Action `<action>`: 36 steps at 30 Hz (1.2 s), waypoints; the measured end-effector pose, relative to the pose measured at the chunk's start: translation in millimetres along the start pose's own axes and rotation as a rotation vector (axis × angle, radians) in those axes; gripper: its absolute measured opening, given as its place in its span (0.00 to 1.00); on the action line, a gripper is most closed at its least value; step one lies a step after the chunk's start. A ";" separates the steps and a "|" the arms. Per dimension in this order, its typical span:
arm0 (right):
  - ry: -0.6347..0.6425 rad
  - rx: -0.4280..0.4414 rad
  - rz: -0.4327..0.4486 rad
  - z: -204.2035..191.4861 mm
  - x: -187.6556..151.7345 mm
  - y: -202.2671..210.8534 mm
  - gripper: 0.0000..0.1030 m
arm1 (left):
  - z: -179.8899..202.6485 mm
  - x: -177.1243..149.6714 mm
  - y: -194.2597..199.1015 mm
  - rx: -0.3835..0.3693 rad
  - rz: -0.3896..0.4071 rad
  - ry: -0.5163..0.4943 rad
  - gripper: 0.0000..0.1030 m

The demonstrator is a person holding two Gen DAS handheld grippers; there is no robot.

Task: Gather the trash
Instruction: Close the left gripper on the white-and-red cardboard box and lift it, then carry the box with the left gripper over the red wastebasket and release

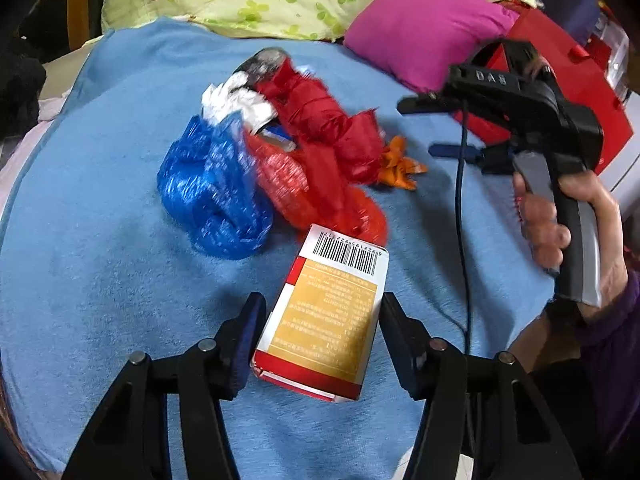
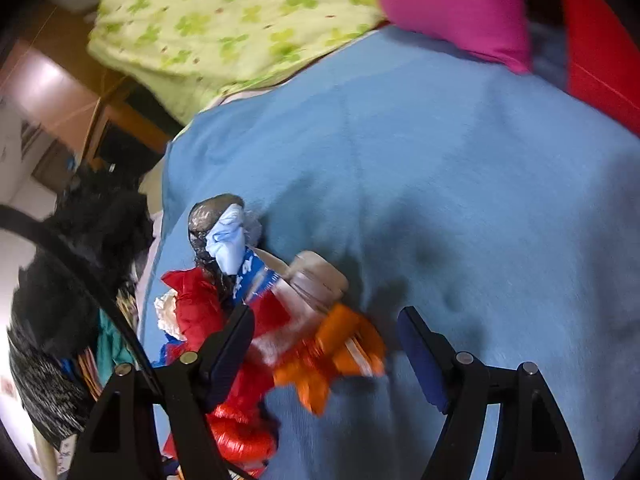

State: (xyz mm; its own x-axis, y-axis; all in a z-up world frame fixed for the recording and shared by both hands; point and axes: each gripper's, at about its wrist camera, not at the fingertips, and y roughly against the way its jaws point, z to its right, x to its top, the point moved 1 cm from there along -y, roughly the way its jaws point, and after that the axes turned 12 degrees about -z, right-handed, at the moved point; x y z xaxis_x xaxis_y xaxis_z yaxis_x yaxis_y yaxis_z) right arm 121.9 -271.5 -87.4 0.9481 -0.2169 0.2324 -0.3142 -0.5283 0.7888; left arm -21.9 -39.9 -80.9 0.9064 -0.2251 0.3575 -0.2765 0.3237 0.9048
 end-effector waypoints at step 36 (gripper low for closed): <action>0.095 -0.103 0.162 -19.6 -42.4 59.4 0.38 | 10.9 2.9 -17.8 0.020 -0.022 -0.053 0.49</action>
State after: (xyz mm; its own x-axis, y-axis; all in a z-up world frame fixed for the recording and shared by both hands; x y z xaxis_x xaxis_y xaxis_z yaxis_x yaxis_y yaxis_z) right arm 64.0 -277.6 -39.2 0.8875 -0.2113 0.4095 -0.4608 -0.4048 0.7898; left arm -17.9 -56.4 -93.5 0.8942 -0.2807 0.3488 -0.2635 0.2998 0.9169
